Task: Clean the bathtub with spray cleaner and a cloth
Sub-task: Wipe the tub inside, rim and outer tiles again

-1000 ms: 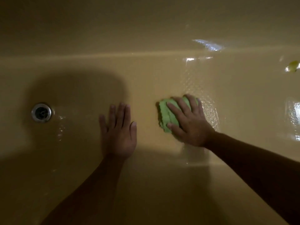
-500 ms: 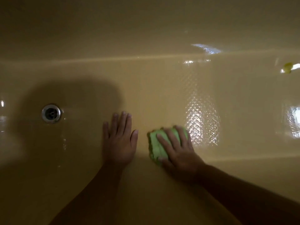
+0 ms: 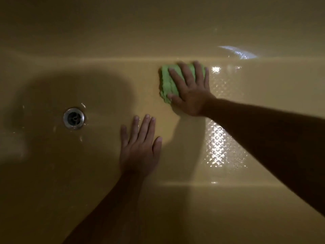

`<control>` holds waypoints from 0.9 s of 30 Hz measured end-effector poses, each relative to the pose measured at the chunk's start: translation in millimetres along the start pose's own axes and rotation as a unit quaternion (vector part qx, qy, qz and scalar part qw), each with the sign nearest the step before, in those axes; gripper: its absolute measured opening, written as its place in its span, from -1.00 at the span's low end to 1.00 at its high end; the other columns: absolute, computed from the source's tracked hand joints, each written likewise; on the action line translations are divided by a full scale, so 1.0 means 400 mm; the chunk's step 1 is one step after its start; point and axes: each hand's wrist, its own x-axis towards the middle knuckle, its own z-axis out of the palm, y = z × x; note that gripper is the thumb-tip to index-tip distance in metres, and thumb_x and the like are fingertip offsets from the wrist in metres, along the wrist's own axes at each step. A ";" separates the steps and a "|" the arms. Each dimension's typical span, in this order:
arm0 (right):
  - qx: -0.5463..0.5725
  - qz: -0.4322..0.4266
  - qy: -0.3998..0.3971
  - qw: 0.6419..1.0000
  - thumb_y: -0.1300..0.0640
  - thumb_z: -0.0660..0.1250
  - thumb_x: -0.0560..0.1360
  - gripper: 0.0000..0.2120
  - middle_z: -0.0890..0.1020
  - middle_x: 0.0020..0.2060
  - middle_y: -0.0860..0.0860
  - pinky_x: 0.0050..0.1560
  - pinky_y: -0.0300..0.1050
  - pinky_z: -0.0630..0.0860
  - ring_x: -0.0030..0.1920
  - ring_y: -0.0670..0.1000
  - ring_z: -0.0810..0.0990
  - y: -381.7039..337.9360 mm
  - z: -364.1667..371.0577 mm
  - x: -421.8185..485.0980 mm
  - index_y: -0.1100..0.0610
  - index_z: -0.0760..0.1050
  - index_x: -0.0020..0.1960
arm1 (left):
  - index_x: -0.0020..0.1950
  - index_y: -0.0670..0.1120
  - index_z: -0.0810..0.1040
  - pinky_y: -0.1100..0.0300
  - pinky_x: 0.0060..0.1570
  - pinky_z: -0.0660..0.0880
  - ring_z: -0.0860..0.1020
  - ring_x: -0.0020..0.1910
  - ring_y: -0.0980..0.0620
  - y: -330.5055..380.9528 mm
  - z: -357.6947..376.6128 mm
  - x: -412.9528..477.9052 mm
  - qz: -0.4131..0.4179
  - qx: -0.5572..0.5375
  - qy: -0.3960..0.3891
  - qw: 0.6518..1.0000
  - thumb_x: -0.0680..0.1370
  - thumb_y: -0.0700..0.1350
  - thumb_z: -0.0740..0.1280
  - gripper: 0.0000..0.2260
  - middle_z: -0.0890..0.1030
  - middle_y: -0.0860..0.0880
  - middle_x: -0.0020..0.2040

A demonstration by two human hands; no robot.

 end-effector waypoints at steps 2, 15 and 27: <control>-0.003 0.011 -0.008 1.000 -0.41 -0.10 0.52 -0.17 -0.09 0.69 0.09 0.48 0.46 -0.34 0.61 0.41 -0.23 -0.011 -0.024 0.043 -0.08 -0.10 0.70 | 0.70 0.00 0.07 -0.28 0.58 -0.03 -0.03 0.68 -0.08 -0.006 0.002 0.009 -0.003 -0.003 0.012 1.000 0.72 0.19 -0.02 -0.43 0.08 0.03 0.69; -0.014 -0.091 -0.094 0.991 -0.37 0.04 0.62 -0.29 0.27 0.60 0.15 0.40 0.57 0.14 0.57 0.42 0.10 -0.232 0.182 -0.490 -0.03 0.15 0.66 | 0.70 -0.06 0.06 -0.23 0.60 0.02 -0.03 0.68 -0.05 -0.077 0.001 -0.046 -0.004 -0.022 -0.009 1.000 0.73 0.11 -0.01 -0.45 0.07 0.00 0.69; 0.004 0.007 -0.024 1.000 -0.41 -0.15 0.51 -0.19 -0.11 0.69 0.06 0.47 0.38 -0.41 0.62 0.36 -0.27 -0.140 0.032 0.032 -0.13 -0.15 0.69 | 0.70 -0.02 0.08 -0.23 0.59 0.03 -0.02 0.68 -0.01 -0.107 -0.001 -0.022 -0.008 -0.030 0.002 1.000 0.73 0.08 -0.03 -0.47 0.10 0.04 0.69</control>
